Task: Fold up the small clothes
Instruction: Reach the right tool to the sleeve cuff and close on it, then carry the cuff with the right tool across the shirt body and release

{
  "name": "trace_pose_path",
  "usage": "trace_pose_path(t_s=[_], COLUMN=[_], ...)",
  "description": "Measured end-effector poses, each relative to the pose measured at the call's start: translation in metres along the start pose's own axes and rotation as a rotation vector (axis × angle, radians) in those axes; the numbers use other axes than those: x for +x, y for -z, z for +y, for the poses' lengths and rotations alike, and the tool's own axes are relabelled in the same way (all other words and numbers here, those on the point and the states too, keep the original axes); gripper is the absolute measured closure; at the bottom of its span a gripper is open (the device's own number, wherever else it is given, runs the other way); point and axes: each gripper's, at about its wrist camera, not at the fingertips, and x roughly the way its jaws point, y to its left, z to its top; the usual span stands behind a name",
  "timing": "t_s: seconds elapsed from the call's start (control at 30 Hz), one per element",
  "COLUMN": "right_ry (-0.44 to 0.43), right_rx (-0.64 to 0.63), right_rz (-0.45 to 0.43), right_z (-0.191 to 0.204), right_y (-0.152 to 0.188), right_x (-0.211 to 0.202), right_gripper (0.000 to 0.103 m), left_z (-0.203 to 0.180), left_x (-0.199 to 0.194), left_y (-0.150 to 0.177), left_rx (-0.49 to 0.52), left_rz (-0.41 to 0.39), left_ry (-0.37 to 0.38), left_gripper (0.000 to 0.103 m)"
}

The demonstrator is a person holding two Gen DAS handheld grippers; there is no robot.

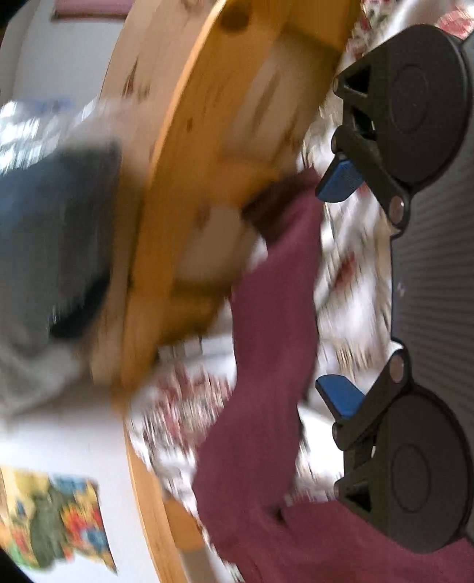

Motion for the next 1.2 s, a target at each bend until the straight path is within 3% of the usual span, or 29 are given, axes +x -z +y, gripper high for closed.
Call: trace_pose_path(t_s=[0.27, 0.53, 0.67, 0.77, 0.83, 0.93, 1.03, 1.2], right_ry=[0.078, 0.149, 0.11, 0.073, 0.067, 0.086, 0.08, 0.062], right_rx=[0.164, 0.119, 0.148, 0.142, 0.148, 0.164, 0.165, 0.115], right_rz=[0.02, 0.072, 0.114, 0.143, 0.162, 0.17, 0.162, 0.051], right_z=[-0.053, -0.057, -0.069, -0.072, -0.072, -0.072, -0.072, -0.053], right_y=[-0.025, -0.03, -0.03, -0.03, -0.029, -0.028, -0.027, -0.041], right_x=[0.033, 0.07, 0.089, 0.094, 0.099, 0.099, 0.091, 0.054], right_gripper=[0.012, 0.024, 0.024, 0.04, 0.061, 0.084, 0.095, 0.096], left_z=[-0.001, 0.001, 0.001, 0.002, 0.003, 0.005, 0.008, 0.016], left_x=[0.0, -0.001, -0.001, -0.002, -0.002, -0.003, -0.005, -0.007], left_y=[0.003, 0.003, 0.003, 0.002, 0.002, 0.0, -0.002, -0.009], left_rx=[-0.009, -0.014, -0.015, -0.02, -0.027, -0.038, -0.049, -0.07], left_rz=[-0.004, -0.008, -0.009, -0.007, -0.007, -0.015, -0.022, -0.03], left_ry=[-0.002, -0.008, -0.003, 0.004, 0.006, 0.008, 0.003, -0.028], left_gripper=[0.001, 0.001, 0.001, 0.001, 0.001, 0.001, 0.001, 0.001])
